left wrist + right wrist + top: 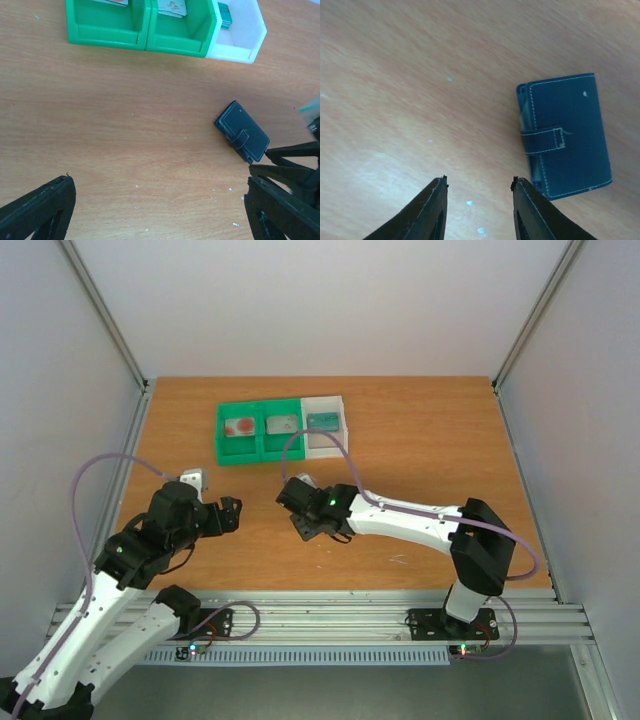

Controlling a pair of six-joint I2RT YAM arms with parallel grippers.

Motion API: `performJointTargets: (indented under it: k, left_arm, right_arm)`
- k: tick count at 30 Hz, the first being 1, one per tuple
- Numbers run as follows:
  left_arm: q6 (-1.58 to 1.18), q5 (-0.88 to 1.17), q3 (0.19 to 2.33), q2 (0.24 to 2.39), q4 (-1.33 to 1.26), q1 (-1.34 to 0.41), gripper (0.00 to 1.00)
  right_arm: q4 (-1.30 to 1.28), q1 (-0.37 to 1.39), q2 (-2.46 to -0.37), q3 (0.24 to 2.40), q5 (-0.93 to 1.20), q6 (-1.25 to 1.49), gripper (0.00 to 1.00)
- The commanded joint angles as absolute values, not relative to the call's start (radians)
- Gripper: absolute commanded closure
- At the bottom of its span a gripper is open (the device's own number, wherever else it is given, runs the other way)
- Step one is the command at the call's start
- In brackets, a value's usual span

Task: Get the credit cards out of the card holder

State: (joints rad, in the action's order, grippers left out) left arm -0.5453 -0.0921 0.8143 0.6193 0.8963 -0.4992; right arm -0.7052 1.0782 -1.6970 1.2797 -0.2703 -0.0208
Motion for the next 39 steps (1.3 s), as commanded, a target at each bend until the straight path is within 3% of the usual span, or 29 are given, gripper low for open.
performJointTargets:
  k: [1,9,19,21,25,29,35,39]
  left_arm:
    - [-0.580,-0.087,0.797,0.593,0.829,-0.496,0.07]
    - [-0.579,-0.161,0.814,0.509,0.861,-0.496,0.07]
    - [-0.573,-0.175,0.817,0.506,0.870,-0.496,0.07]
    - [-0.571,-0.176,0.819,0.503,0.872,-0.496,0.07]
    - [-0.561,-0.177,0.824,0.504,0.882,-0.496,0.07]
    - [-0.554,-0.176,0.830,0.514,0.890,-0.497,0.07]
    - [-0.554,-0.175,0.835,0.521,0.896,-0.496,0.07]
    - [-0.556,-0.155,0.832,0.536,0.892,-0.497,0.07]
  right_arm:
    - [-0.686,1.066,-1.764,1.268,-0.387,-0.191,0.59]
    - [-0.666,1.045,-1.903,1.291,-0.518,-0.302,0.51]
    - [-0.621,1.044,-2.046,1.305,-0.722,-0.362,0.52]
    - [-0.612,1.045,-2.047,1.298,-0.745,-0.370,0.56]
    - [-0.606,1.045,-2.033,1.293,-0.767,-0.377,0.82]
    - [-0.602,1.046,-1.997,1.281,-0.741,-0.365,0.98]
    - [-0.645,1.048,-1.922,1.271,-0.689,-0.318,0.99]
    - [-0.677,1.049,-1.790,1.252,-0.494,-0.206,0.99]
